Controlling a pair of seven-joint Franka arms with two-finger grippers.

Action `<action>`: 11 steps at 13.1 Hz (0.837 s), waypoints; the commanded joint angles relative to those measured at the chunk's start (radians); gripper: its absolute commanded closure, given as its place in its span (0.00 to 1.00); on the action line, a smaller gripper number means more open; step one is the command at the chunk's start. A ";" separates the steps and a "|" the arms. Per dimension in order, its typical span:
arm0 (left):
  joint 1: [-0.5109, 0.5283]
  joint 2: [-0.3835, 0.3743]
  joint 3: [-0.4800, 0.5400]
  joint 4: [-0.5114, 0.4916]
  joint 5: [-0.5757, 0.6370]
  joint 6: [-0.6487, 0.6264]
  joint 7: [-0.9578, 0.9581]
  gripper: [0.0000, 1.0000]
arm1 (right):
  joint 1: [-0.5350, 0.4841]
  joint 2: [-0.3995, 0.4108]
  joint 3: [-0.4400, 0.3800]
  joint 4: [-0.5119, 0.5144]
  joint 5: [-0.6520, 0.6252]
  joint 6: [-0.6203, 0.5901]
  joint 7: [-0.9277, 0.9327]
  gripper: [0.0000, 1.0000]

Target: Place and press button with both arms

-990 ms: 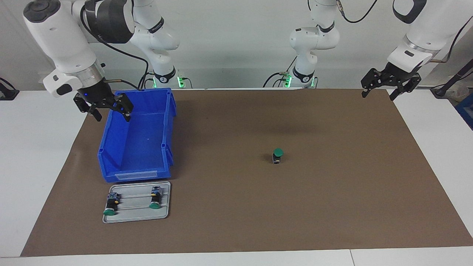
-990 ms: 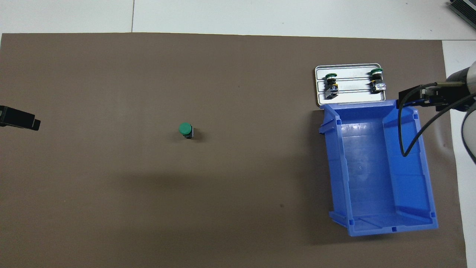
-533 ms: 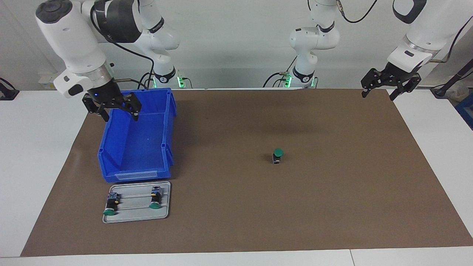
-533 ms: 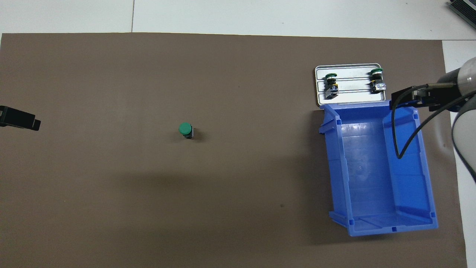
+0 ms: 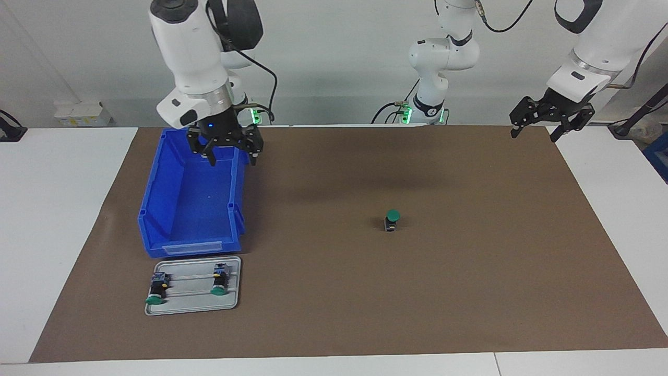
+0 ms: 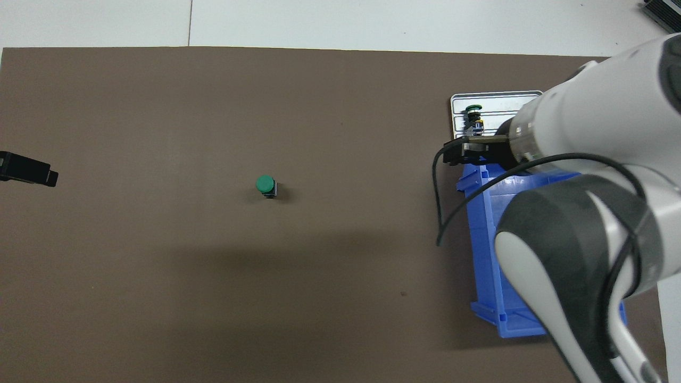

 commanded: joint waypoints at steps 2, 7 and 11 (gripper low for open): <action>0.010 -0.029 -0.007 -0.032 0.015 0.005 0.012 0.00 | 0.098 0.158 -0.003 0.143 -0.027 0.058 0.127 0.02; 0.010 -0.029 -0.007 -0.032 0.015 0.005 0.012 0.00 | 0.197 0.372 -0.008 0.346 -0.084 0.128 0.292 0.06; 0.010 -0.029 -0.007 -0.032 0.015 0.005 0.012 0.00 | 0.291 0.532 -0.014 0.471 -0.141 0.208 0.463 0.11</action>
